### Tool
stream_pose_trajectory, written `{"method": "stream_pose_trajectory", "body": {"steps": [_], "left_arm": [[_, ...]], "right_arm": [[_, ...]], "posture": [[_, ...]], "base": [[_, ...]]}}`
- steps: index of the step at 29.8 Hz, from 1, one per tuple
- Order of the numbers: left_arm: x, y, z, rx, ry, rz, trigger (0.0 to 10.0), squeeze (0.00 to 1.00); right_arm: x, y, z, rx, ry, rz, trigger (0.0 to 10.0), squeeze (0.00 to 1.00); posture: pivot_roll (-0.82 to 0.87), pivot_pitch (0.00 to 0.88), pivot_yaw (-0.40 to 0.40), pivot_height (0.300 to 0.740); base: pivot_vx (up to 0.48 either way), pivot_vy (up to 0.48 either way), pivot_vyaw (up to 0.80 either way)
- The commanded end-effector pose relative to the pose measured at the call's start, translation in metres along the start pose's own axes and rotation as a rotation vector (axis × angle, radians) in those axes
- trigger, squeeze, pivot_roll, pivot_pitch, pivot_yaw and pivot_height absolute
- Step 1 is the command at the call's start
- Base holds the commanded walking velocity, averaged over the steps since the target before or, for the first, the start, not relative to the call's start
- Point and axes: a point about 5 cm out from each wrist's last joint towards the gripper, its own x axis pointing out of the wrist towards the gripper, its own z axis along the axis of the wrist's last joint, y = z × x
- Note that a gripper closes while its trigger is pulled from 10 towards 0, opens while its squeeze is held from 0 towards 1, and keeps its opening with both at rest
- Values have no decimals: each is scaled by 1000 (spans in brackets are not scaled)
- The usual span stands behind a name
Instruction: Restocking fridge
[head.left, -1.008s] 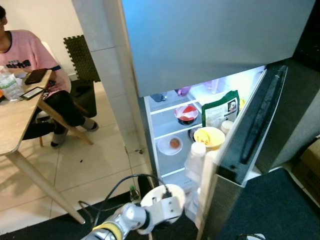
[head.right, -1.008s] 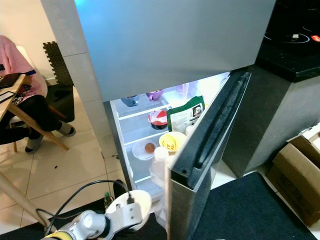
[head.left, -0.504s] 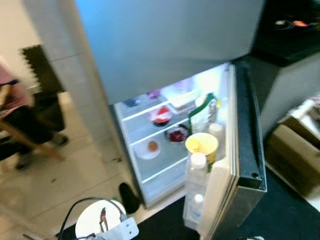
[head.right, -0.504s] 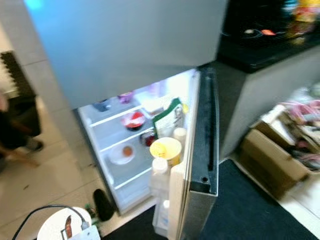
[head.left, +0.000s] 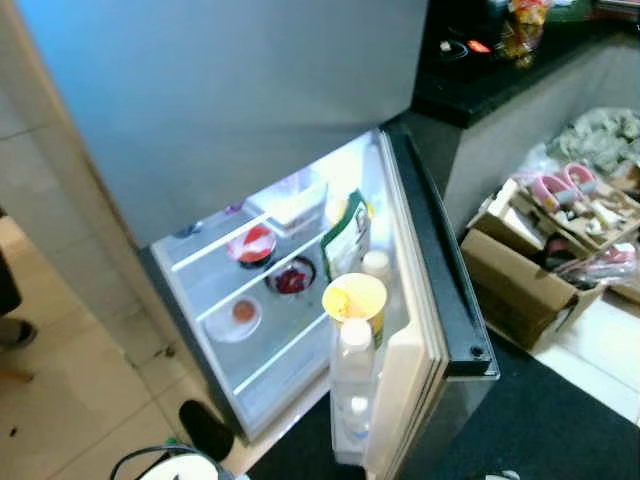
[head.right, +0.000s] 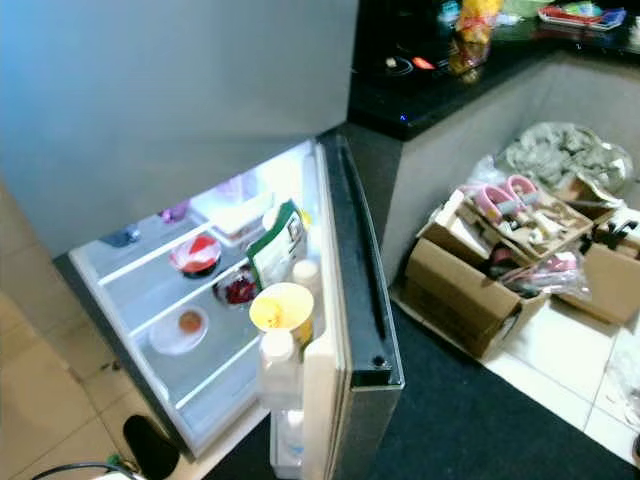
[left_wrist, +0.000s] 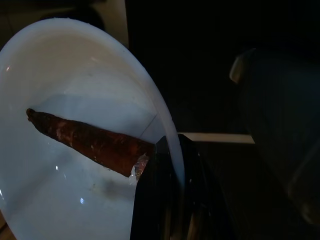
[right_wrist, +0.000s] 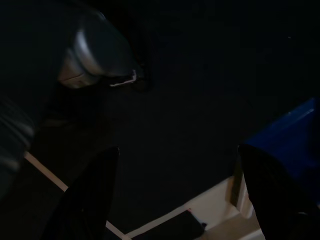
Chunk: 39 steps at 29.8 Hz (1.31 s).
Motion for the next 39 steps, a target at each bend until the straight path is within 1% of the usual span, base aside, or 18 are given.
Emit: {"method": "stream_pose_trajectory", "body": {"steps": [1, 4, 10, 18, 27, 29, 36, 39], "left_arm": [[0, -7, -9, -31, 30, -8, 10000, 0], [0, -7, -10, -51, 34, -1, 10000, 0], [0, -7, -11, -48, 41, -5, 10000, 0], [1, -4, -1, -49, 21, 6, 10000, 0], [1, -4, 2, -42, 20, 12, 10000, 0], [1, -4, 1, -42, 25, 13, 10000, 0], [1, -7, -5, -70, 56, 23, 10000, 0], [1, -9, -7, -120, 71, 25, 10000, 0]], "right_arm": [[0, 4, 8, -17, -17, 14, 10000, 0], [0, 6, 12, -22, -20, 22, 10000, 0], [0, 8, 13, -11, -22, 31, 10000, 0], [0, 10, 14, -8, -24, 52, 10000, 0], [0, 10, 17, -11, -38, 51, 10000, 0], [0, 9, 17, 6, -47, 48, 10000, 0], [-1, 8, 20, -4, -62, 48, 10000, 0], [-1, 9, 23, -12, -67, 56, 10000, 0]], "posture": [[-18, 0, 12, 740], [-23, 0, 21, 740], [-27, 0, 32, 740], [-30, 0, 40, 740], [-29, 0, 39, 740], [-29, 0, 39, 740], [-26, 0, 32, 740], [-26, 0, 31, 740]], "base": [[0, 0, -763], [0, 0, -763], [0, 0, -763], [0, 0, -763], [0, 0, -763], [0, 0, -756], [0, 0, 0], [0, -200, 0]]}}
